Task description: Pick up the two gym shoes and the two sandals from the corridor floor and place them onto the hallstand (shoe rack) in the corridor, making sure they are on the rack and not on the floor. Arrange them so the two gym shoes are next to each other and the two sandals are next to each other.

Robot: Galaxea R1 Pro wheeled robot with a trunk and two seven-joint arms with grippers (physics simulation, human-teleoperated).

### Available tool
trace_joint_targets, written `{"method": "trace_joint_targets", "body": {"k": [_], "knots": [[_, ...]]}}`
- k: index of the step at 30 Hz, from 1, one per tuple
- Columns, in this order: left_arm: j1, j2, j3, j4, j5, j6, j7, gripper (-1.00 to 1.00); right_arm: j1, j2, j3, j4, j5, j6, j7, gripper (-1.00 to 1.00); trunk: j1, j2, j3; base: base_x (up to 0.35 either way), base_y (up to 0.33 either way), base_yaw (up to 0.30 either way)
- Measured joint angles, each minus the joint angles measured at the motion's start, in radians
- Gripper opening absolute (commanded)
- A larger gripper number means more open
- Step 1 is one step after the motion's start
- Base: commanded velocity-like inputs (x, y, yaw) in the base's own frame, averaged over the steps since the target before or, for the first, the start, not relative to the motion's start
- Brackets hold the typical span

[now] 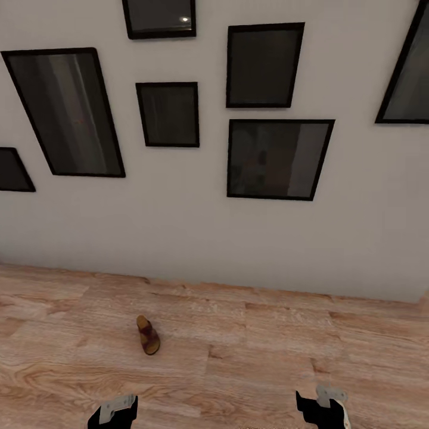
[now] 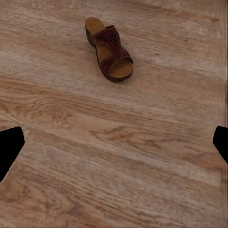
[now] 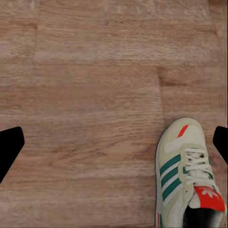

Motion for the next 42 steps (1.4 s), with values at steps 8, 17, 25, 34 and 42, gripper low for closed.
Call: {"method": "trace_joint_targets", "body": {"k": [8,17,25,34,42], "knots": [[0.000,0.000,0.000,0.000,0.000,0.000,0.000,1.00,0.000,0.000,0.000,0.000,0.000,0.000,0.000,1.00,0.000,0.000,0.000,0.000,0.000,-0.298],[0.000,0.000,0.000,0.000,0.000,0.000,0.000,1.00,0.000,0.000,0.000,0.000,0.000,0.000,0.000,1.00,0.000,0.000,0.000,0.000,0.000,-0.297],[0.000,0.000,0.000,-0.001,0.000,0.000,0.000,1.00,0.000,0.002,0.001,0.000,0.000,-0.001,0.000,1.00,0.000,0.000,0.000,0.000,0.000,-0.141],[0.000,0.000,0.000,-0.001,0.000,0.000,0.000,1.00,0.000,0.003,0.001,0.000,0.000,-0.001,0.000,1.00,0.000,0.000,0.000,0.000,0.000,-0.016],[0.000,-0.002,0.000,-0.001,-0.001,0.000,0.000,1.00,0.000,0.003,0.001,0.000,0.000,-0.002,0.000,1.00,0.000,0.000,0.000,0.000,-0.109,-0.002]]}}
